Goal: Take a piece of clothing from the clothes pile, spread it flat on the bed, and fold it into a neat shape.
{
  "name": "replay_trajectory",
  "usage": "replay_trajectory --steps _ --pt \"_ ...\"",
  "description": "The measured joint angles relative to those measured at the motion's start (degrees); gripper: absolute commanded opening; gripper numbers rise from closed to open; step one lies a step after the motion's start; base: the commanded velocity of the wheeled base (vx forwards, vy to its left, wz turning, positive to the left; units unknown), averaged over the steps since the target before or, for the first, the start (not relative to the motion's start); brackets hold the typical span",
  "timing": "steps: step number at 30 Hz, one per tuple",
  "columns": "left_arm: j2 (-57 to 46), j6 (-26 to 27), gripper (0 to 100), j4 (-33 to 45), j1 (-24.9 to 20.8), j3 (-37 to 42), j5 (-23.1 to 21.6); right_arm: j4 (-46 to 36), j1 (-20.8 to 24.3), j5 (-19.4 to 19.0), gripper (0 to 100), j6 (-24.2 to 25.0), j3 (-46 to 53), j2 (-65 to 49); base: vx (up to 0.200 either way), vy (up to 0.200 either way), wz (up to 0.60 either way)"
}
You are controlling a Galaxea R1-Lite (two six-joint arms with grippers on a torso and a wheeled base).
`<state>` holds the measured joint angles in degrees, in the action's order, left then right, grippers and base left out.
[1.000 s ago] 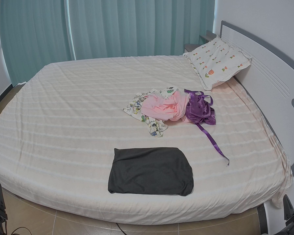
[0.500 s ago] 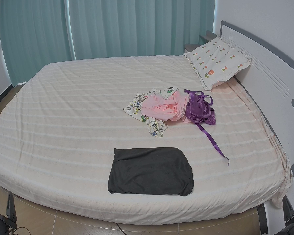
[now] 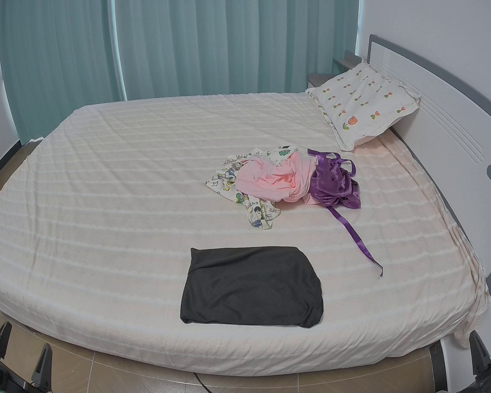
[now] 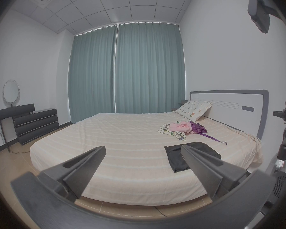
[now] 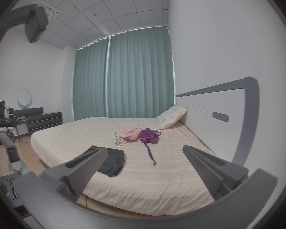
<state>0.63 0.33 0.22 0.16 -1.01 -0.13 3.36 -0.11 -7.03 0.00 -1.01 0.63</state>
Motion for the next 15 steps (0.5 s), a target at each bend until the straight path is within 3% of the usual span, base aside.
replay_trajectory --steps 4,6,15 --pt "0.0 0.02 100 0.11 0.0 0.0 0.02 -2.44 -0.07 6.81 100 -0.35 0.02 0.02 0.0 0.0 0.0" --pt "0.0 -0.09 100 0.11 0.0 0.0 0.06 -3.32 -0.1 8.34 100 -0.54 0.02 0.02 0.0 0.0 0.0" --pt "0.0 -2.89 100 0.13 0.0 0.0 1.17 -3.57 0.04 7.58 100 -0.11 0.02 0.05 0.0 0.0 0.0"
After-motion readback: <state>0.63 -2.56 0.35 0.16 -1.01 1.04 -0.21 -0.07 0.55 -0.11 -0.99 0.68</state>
